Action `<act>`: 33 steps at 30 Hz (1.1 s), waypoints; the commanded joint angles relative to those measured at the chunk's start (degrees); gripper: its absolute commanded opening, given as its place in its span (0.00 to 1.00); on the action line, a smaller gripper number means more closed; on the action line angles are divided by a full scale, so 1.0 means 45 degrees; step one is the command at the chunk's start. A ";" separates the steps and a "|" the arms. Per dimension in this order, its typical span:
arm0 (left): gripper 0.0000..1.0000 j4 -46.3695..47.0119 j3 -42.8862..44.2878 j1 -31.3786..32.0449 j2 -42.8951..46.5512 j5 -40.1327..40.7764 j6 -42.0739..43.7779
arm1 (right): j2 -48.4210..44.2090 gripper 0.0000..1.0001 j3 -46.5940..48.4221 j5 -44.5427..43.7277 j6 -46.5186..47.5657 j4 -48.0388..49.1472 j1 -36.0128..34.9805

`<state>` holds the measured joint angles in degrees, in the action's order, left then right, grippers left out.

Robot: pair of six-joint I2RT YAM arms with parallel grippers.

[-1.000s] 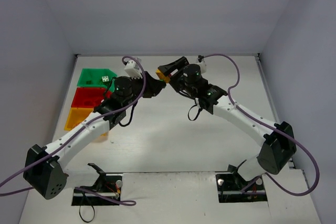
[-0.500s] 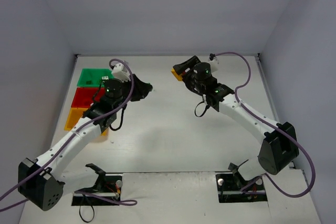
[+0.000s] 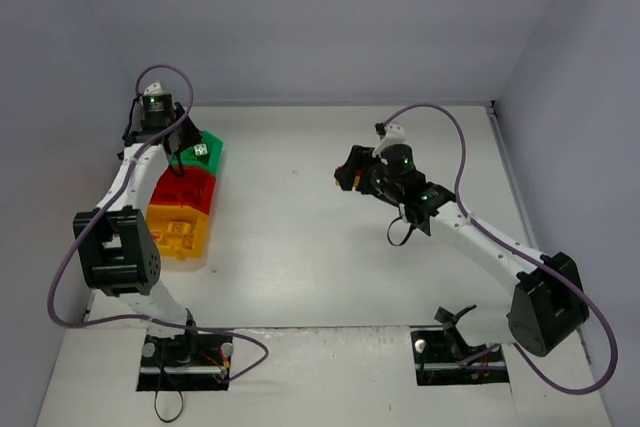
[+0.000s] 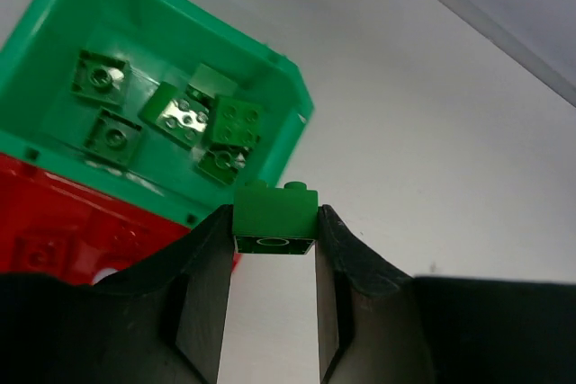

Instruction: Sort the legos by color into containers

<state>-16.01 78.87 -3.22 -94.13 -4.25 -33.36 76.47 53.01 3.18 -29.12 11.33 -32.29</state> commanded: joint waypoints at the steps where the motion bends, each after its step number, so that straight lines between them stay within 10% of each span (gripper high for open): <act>1: 0.15 -0.1146 0.2017 -0.0610 -0.1247 0.0008 0.0773 | -0.0956 0.00 -0.0158 0.1128 0.2231 0.1153 0.0028; 9: 0.62 -0.1716 0.3196 -0.0709 -0.2131 0.0222 0.1067 | -0.1192 0.00 -0.0199 0.2867 0.5101 0.1173 0.0028; 17: 0.64 -0.1833 0.2026 -0.0320 0.0402 -0.2448 0.0677 | -0.0938 0.01 0.0250 0.5853 0.7856 0.1602 -0.0011; 26: 0.64 -0.1541 0.0462 0.3370 0.2810 -0.7879 -0.1001 | -0.0567 0.08 0.1031 0.8373 1.0241 0.1798 -0.0167; 33: 0.64 -0.1461 0.0013 0.6007 0.3515 -0.8080 -0.2019 | -0.0216 0.10 0.1812 0.8844 1.1100 0.1018 -0.1026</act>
<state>-24.67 78.19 21.61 -80.71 -38.22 -39.11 75.18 57.43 39.64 17.37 13.65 -35.07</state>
